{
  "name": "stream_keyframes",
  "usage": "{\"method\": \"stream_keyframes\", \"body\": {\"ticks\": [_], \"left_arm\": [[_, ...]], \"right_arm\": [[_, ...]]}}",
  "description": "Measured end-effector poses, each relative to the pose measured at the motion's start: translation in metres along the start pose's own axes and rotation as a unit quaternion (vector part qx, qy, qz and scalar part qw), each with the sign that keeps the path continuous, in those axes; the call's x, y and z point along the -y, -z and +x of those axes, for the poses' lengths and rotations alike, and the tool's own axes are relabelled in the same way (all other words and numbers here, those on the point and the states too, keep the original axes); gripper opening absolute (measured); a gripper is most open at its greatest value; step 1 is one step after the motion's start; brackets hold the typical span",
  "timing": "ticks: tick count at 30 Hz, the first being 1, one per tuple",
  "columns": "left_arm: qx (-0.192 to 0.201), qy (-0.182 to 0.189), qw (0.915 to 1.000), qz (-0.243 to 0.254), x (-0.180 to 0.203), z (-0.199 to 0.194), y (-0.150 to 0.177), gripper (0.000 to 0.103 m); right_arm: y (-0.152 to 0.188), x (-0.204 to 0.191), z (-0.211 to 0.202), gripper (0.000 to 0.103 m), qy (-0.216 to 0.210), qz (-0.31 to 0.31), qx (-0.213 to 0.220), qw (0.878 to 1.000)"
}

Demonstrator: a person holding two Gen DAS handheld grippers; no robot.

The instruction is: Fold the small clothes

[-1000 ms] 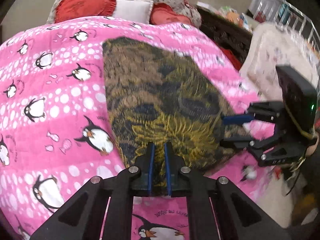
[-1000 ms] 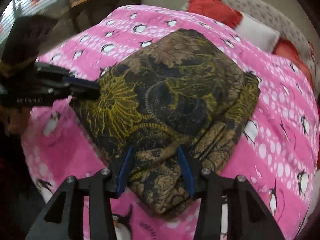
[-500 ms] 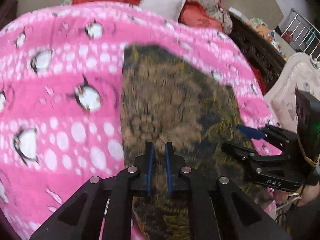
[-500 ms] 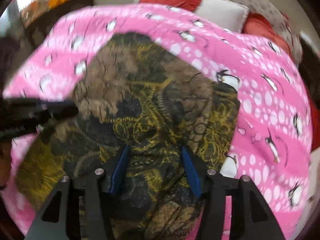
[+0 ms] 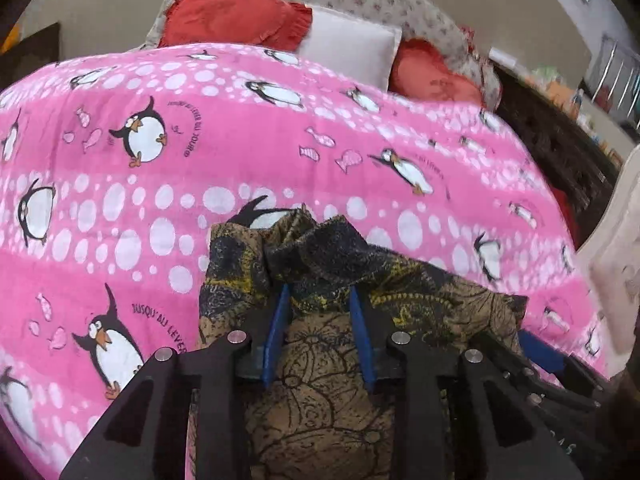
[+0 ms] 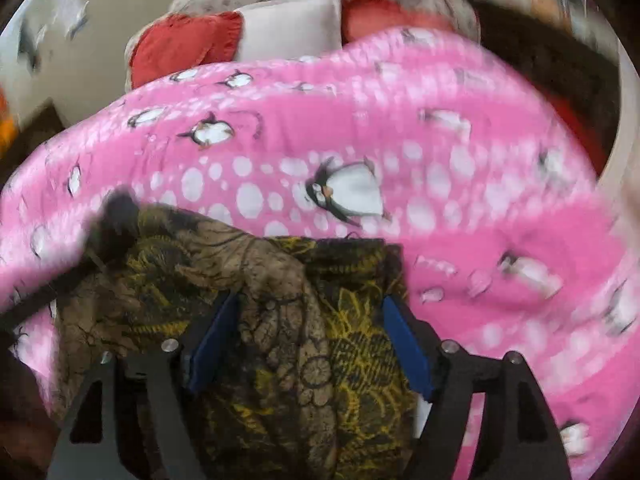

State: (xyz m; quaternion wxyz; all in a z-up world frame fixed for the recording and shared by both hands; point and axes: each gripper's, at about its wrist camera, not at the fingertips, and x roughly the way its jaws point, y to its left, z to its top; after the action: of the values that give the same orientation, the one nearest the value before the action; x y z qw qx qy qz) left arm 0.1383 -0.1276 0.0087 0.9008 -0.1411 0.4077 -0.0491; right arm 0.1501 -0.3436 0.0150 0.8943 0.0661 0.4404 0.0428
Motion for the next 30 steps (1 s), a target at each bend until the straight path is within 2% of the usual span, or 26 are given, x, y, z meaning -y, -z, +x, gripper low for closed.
{"method": "stream_keyframes", "body": {"ticks": [3,7,10,12,13,15,16,17,18,19,21,22,23,24,26,29,30], "left_arm": [[-0.005,-0.011,0.9999,0.009,0.002,0.009,-0.002,0.012],[-0.01,-0.028,0.9992,0.028,0.012,0.012,-0.005,0.013],[-0.041,-0.02,0.9976,0.051,0.015,0.006,-0.016,0.014],[-0.08,0.021,0.996,0.033,0.001,-0.014,-0.026,0.015],[-0.081,0.041,0.9958,0.016,-0.011,-0.027,-0.027,0.017],[-0.068,0.065,0.9954,-0.017,-0.033,-0.049,-0.021,0.035],[-0.058,0.078,0.9943,-0.045,-0.051,-0.063,-0.011,0.05],[-0.056,0.083,0.9932,-0.059,-0.06,-0.067,-0.005,0.055],[-0.059,0.096,0.9906,-0.078,-0.07,-0.069,0.004,0.055],[-0.08,0.118,0.9851,-0.096,-0.08,-0.064,0.018,0.055],[-0.115,0.149,0.975,-0.118,-0.085,-0.052,0.04,0.055],[-0.104,0.156,0.9755,-0.115,-0.085,-0.054,0.047,0.057],[-0.08,0.164,0.9785,-0.097,-0.08,-0.06,0.053,0.063],[-0.082,0.18,0.9762,-0.088,-0.075,-0.06,0.057,0.065],[-0.111,0.226,0.9642,-0.082,-0.063,-0.054,0.066,0.065],[-0.116,0.235,0.9639,-0.048,-0.05,-0.055,0.07,0.07],[-0.114,0.237,0.9637,-0.044,-0.05,-0.054,0.072,0.07]], "right_arm": [[0.0,0.006,0.003,0.08,-0.012,0.017,-0.003,1.0],[0.001,0.006,0.005,0.081,-0.004,0.019,0.001,1.0],[0.003,0.009,0.005,0.081,-0.013,0.025,0.002,1.0],[0.002,0.014,0.007,0.082,-0.028,0.033,0.002,0.999],[0.001,0.017,0.008,0.083,-0.036,0.038,0.002,0.999],[0.002,0.025,0.006,0.085,-0.062,0.054,0.005,0.997],[0.002,0.029,0.005,0.088,-0.083,0.066,0.004,0.994],[0.002,0.039,0.003,0.09,-0.115,0.086,-0.002,0.99],[0.0,0.046,0.0,0.089,-0.13,0.102,-0.009,0.986],[-0.002,0.056,-0.007,0.089,-0.144,0.121,-0.021,0.982],[-0.001,0.072,-0.025,0.089,-0.18,0.143,-0.017,0.973],[0.001,0.081,-0.037,0.089,-0.209,0.142,-0.011,0.967],[0.006,0.088,-0.046,0.089,-0.234,0.136,-0.011,0.963],[0.013,0.094,-0.051,0.089,-0.253,0.128,-0.016,0.959],[0.032,0.105,-0.057,0.089,-0.281,0.114,-0.036,0.952],[0.068,0.118,-0.053,0.089,-0.303,0.105,-0.07,0.945],[0.076,0.122,-0.056,0.089,-0.317,0.098,-0.058,0.941]]}}
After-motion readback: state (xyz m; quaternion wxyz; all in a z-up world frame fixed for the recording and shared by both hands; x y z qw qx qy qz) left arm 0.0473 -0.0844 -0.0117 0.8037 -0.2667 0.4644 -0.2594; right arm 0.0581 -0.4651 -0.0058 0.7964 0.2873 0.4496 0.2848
